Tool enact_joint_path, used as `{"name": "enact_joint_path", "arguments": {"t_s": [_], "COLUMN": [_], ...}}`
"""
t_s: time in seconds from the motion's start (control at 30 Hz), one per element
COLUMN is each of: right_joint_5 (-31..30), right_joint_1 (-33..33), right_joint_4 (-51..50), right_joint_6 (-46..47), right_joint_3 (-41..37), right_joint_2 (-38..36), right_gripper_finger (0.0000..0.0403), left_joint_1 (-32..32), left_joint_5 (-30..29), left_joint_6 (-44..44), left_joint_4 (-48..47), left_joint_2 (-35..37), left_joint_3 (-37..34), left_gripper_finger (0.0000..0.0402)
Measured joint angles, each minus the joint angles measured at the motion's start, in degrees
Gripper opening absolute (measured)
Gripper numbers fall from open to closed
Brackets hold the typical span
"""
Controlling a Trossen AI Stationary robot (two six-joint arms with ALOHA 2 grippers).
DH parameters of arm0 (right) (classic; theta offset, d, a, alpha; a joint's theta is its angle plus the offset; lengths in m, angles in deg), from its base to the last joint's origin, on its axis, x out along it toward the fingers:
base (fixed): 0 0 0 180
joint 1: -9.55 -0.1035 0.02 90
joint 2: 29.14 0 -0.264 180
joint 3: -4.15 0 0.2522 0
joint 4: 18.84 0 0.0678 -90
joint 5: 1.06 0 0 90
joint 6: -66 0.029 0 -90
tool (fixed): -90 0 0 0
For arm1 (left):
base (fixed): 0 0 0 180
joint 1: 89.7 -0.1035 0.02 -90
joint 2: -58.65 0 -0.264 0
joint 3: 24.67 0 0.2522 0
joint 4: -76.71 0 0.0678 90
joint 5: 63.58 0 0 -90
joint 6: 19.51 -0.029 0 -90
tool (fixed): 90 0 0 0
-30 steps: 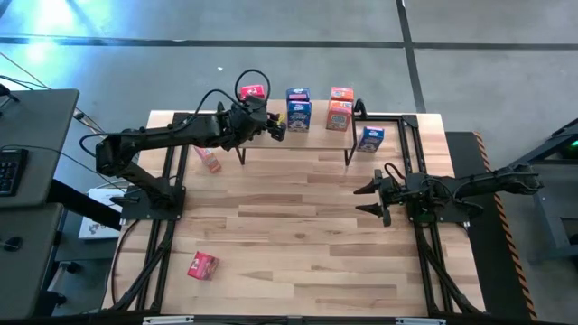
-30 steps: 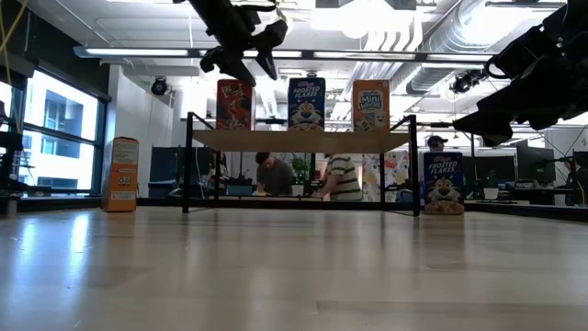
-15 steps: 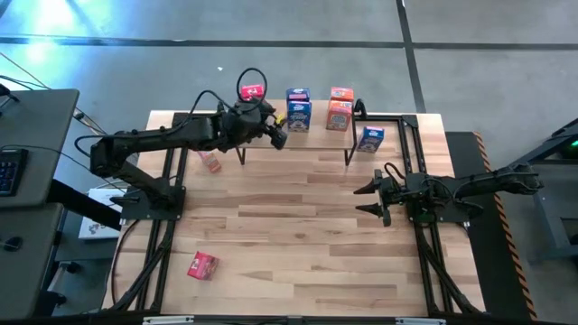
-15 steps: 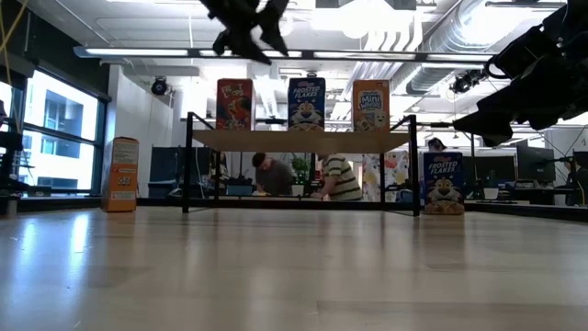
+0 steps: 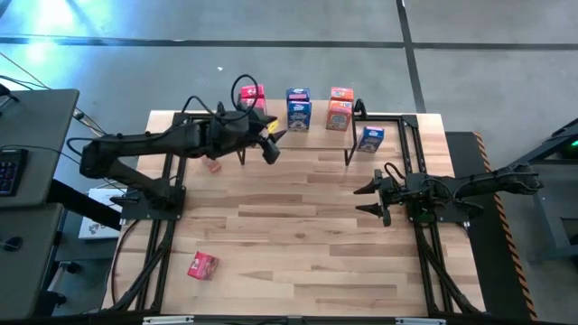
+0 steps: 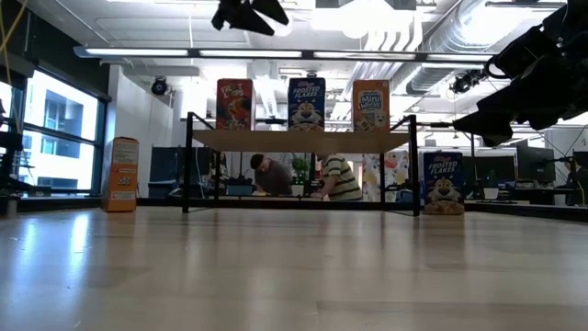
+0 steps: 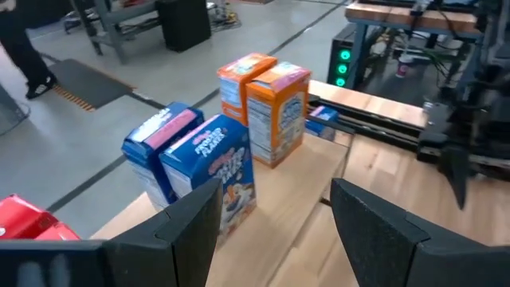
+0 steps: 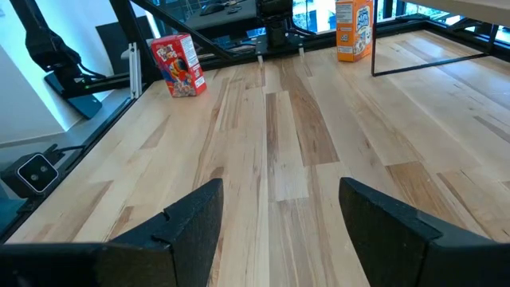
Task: Stack cereal on shelf
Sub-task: Put the blue cereal box on the shelf
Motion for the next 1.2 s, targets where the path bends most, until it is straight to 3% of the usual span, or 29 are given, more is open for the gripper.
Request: {"name": "enact_joint_path", "arguments": {"t_s": [0.4, 0.87, 1.2], "right_joint_5": [0.02, 0.02, -0.53], "right_joint_1": [0.00, 0.00, 0.00], "right_joint_4": [0.01, 0.02, 0.04], "right_joint_6": [0.00, 0.00, 0.00], "right_joint_3": [0.00, 0.00, 0.00], "right_joint_2": [0.00, -0.01, 0.00], "right_gripper_finger": [0.0244, 0.0244, 0.0244], "left_joint_1": [6.93, 12.09, 14.21], "left_joint_5": [0.18, -0.50, -6.37], "left_joint_6": [0.33, 10.01, 14.24], "left_joint_4": [-7.87, -22.84, -25.92], "left_joint_2": [5.26, 9.96, 11.70], "left_joint_3": [0.00, 0.00, -2.77], "left_gripper_finger": [0.0223, 0.0223, 0.0223]}}
